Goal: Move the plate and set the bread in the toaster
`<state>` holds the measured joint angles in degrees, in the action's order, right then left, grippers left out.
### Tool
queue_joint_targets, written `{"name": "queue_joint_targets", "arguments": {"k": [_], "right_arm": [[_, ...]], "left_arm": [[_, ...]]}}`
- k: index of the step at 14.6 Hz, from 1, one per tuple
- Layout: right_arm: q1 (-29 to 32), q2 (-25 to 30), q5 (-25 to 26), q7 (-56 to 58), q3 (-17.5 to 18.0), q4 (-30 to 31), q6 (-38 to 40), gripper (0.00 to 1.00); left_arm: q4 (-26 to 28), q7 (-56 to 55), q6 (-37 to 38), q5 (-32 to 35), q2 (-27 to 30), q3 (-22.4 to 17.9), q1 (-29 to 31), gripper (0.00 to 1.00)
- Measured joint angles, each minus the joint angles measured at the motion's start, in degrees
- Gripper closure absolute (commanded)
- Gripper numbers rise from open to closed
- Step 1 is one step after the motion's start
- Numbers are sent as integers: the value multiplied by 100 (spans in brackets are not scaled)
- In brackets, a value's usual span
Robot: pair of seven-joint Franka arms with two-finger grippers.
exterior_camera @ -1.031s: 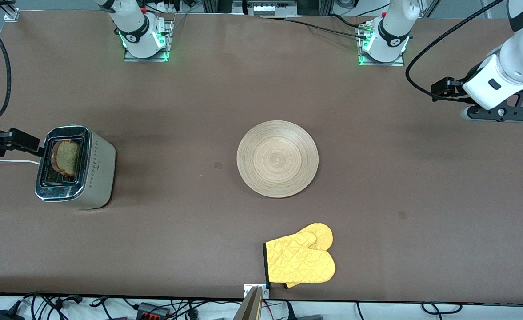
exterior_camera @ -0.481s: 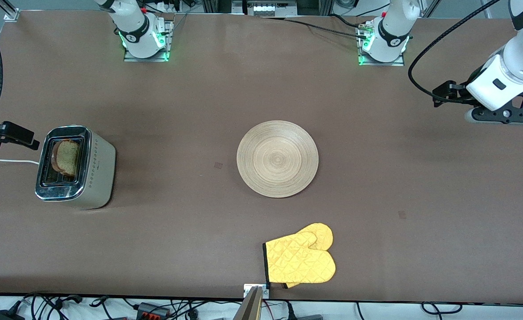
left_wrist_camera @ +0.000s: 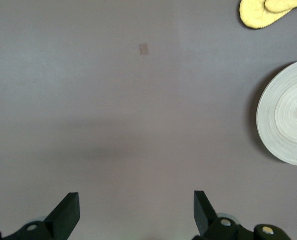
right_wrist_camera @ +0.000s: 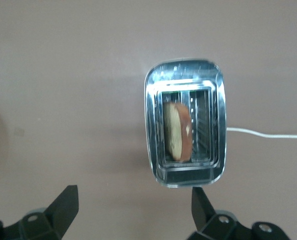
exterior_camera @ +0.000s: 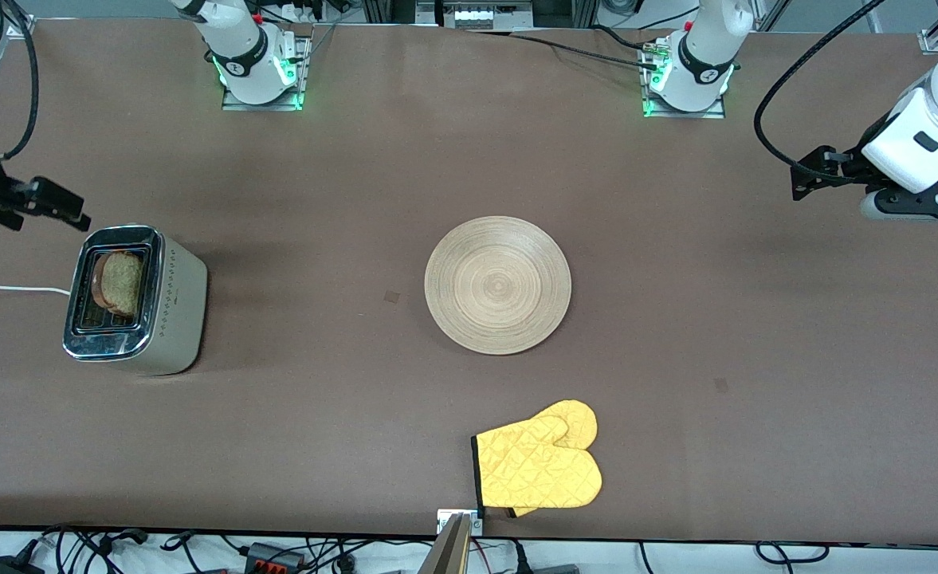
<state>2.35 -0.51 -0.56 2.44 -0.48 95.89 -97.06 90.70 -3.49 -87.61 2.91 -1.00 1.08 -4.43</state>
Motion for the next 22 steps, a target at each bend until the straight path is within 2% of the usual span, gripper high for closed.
{"name": "queue_joint_targets", "arguments": {"k": [5, 22], "right_arm": [[4, 308, 9, 0, -2, 230, 246, 0], [32, 309, 16, -6, -5, 244, 385, 0]], "left_arm": [[82, 0, -456, -1, -32, -1, 3, 0], [107, -6, -412, -1, -23, -2, 75, 0]]}}
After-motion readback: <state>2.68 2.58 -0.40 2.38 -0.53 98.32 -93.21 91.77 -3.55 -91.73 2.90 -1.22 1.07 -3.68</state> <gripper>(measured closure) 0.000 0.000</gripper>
